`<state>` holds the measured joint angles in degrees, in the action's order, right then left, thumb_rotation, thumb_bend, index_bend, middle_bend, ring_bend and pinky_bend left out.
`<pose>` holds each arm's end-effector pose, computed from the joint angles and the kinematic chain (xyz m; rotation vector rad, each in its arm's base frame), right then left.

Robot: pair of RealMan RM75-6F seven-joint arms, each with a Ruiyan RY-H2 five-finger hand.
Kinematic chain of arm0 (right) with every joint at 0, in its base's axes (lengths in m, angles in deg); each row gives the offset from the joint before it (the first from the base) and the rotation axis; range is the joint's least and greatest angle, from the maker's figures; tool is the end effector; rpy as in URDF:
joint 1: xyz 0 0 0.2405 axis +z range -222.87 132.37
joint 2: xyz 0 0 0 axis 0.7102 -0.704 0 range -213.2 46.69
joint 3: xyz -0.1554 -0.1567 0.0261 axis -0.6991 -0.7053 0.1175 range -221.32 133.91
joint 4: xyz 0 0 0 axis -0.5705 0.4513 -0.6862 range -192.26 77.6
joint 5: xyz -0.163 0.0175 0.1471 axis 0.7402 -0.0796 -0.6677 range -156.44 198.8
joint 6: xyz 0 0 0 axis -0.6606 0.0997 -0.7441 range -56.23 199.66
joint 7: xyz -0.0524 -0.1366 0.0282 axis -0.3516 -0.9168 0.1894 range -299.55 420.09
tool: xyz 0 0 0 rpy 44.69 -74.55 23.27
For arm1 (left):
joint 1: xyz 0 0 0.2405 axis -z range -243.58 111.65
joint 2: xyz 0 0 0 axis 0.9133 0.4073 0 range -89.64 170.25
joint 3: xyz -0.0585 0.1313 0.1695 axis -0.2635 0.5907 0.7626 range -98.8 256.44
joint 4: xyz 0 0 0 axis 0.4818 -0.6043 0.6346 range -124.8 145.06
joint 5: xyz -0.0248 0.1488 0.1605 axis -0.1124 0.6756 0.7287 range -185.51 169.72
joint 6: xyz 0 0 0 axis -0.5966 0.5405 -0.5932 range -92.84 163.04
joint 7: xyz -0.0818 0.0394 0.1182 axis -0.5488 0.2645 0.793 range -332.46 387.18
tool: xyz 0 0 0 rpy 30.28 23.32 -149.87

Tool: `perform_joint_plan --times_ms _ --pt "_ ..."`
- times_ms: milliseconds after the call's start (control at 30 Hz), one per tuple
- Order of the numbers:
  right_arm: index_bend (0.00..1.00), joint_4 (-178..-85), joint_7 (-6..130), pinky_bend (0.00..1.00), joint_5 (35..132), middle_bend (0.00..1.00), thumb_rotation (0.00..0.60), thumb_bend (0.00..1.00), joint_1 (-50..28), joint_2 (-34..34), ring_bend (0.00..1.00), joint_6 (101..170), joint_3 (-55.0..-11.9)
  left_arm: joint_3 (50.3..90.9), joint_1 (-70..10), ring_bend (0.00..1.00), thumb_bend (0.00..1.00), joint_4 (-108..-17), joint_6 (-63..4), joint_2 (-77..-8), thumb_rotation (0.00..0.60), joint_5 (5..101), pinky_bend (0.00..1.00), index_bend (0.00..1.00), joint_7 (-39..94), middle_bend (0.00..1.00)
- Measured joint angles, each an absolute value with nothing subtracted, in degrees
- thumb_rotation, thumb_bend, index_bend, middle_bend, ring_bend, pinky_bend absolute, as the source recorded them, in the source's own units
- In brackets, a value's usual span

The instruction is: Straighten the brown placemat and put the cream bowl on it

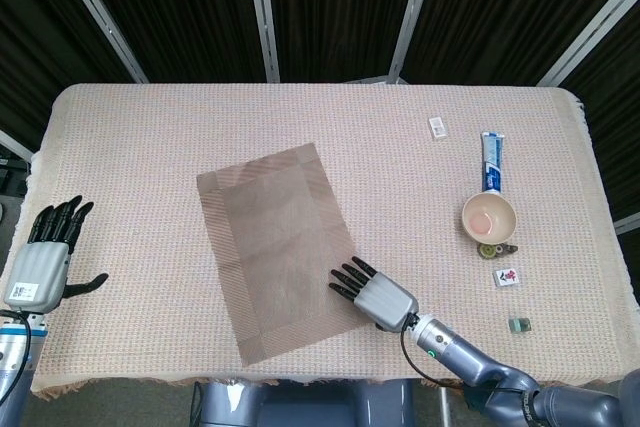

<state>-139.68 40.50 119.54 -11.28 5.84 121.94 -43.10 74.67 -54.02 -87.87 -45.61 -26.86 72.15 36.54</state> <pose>-0.1444 -0.2379 -0.0693 2.3661 -0.5015 0.8282 -0.2478 0.2183 0.1074 -1.4303 -0.9151 -0.9114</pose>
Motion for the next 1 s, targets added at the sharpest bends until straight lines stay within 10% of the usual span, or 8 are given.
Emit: perform_joint_plan --times_ms 600,1000 --pt "0.1 -137.9 42.62 0.0 118.55 0.0 0.6 0.01 -10.38 8.67 0.0 125.83 -42.41 74.59 -54.13 0.0 0.0 -87.69 -45.32 -26.6 0.6 72.29 0.0 0.0 35.94 0.0" --pt "0.25 -134.88 44.7 0.0 120.22 0.0 0.6 0.26 -10.2 8.69 0.0 127.84 -44.73 74.71 -54.17 0.0 0.0 -87.79 -45.11 -26.59 0.6 72.63 0.0 0.0 35.91 0.0"
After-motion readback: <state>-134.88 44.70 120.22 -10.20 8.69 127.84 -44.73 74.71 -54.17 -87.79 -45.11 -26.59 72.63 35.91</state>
